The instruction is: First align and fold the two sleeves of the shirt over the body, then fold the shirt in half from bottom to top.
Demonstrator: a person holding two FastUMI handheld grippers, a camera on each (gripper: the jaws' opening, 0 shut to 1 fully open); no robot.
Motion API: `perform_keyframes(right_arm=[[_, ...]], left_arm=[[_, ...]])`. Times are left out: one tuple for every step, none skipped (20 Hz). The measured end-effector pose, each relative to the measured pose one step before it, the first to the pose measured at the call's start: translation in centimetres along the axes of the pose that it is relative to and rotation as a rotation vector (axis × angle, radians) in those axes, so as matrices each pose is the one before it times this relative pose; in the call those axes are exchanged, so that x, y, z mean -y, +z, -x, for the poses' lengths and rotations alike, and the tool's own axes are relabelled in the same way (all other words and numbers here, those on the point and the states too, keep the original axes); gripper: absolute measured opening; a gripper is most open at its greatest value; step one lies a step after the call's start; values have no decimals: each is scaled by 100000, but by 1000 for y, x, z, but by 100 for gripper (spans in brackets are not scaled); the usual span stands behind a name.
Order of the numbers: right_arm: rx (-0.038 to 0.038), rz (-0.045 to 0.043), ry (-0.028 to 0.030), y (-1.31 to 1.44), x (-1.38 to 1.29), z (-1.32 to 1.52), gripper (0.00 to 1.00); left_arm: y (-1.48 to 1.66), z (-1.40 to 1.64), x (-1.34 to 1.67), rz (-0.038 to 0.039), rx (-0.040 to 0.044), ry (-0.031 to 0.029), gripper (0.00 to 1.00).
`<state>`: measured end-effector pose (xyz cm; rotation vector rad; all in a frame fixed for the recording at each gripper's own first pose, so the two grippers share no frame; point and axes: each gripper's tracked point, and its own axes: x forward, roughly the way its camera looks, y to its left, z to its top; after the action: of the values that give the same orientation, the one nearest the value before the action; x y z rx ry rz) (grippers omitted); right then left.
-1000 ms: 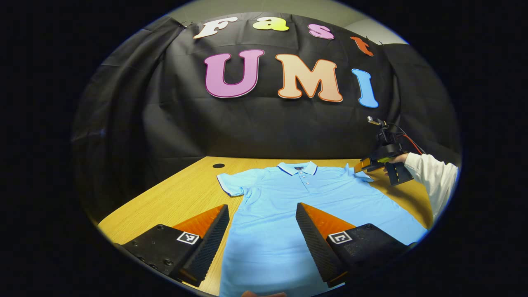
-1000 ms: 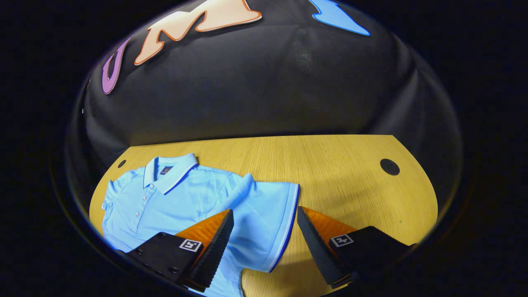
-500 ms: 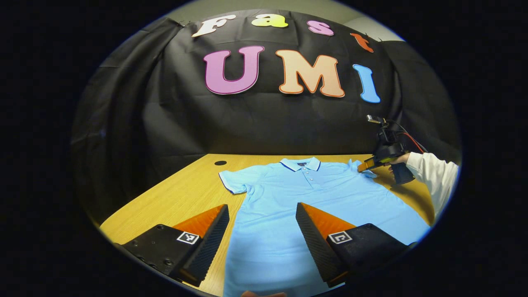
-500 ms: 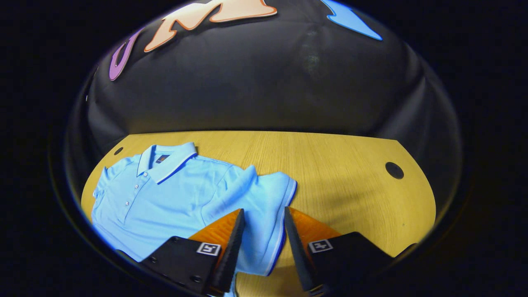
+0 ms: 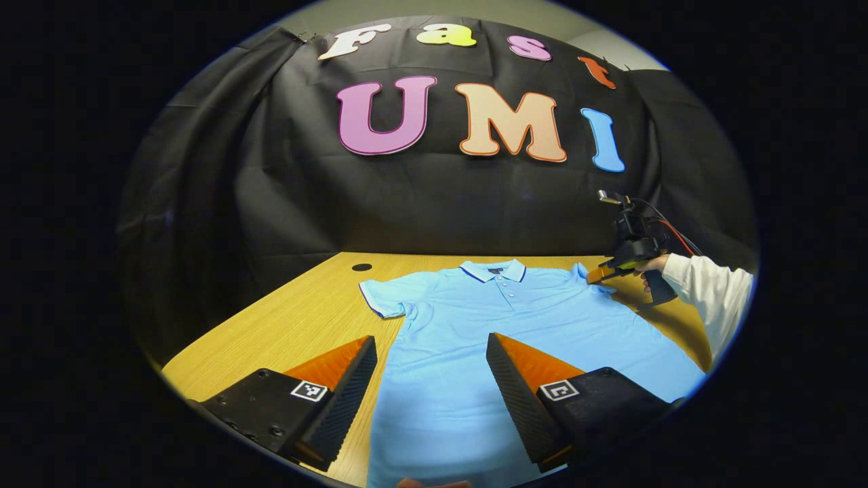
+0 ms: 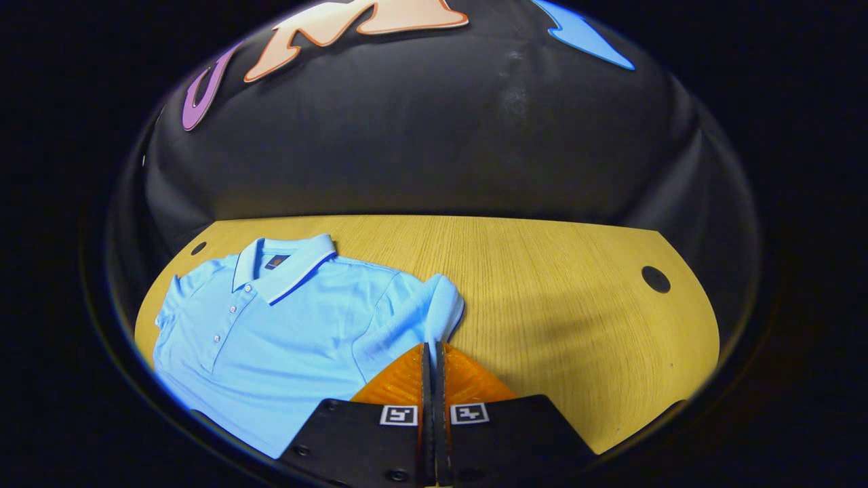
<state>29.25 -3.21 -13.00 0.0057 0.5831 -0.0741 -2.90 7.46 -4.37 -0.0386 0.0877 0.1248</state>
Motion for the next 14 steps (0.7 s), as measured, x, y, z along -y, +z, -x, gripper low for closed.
perform_keyframes(right_arm=[[795, 171, -129, 309, -229, 184, 3], [1799, 1154, -386, 492, -222, 284, 3], [2697, 1707, 101, 776, -423, 388, 3], [2512, 1261, 717, 751, -790, 473, 3], [2137, 482, 1778, 695, -980, 529, 3], [1807, -5, 2582, 551, -1277, 552, 3], [1355, -122, 2669, 547, -1234, 420, 3], [379, 296, 2413, 103, -1234, 343, 3], [218, 166, 2865, 43, -1509, -47, 3], [3, -116, 2791, -100, -1339, -153, 3], [-523, -612, 3451, -246, -1604, -132, 3], [-798, -819, 2709, -470, -1372, -219, 3], [-1166, -1080, 3135, -503, -1390, -257, 3], [-987, -1064, 2965, -504, -1317, -370, 3]], left_arm=[[51, 32, -95, 16, 32, 198, 97], [-98, 2, -48, 197, 62, 83, 97], [13, -60, 24, 165, -11, -114, 97], [-109, 9, -40, 186, -129, -63, 97], [-48, -48, 68, 176, -265, -148, 97], [-105, 37, 38, 279, -93, -336, 97], [6, -63, 142, 220, -158, -232, 97], [-75, 15, -46, 179, -173, -103, 97], [-48, 40, 20, 131, -122, -163, 97], [-12, -2, -6, 147, 22, -61, 97], [106, 145, -110, 74, 90, 145, 97], [-114, -60, -138, 48, -31, 282, 97], [14, 32, -118, -57, 30, 345, 97], [-14, 86, -136, -15, 19, 405, 97]])
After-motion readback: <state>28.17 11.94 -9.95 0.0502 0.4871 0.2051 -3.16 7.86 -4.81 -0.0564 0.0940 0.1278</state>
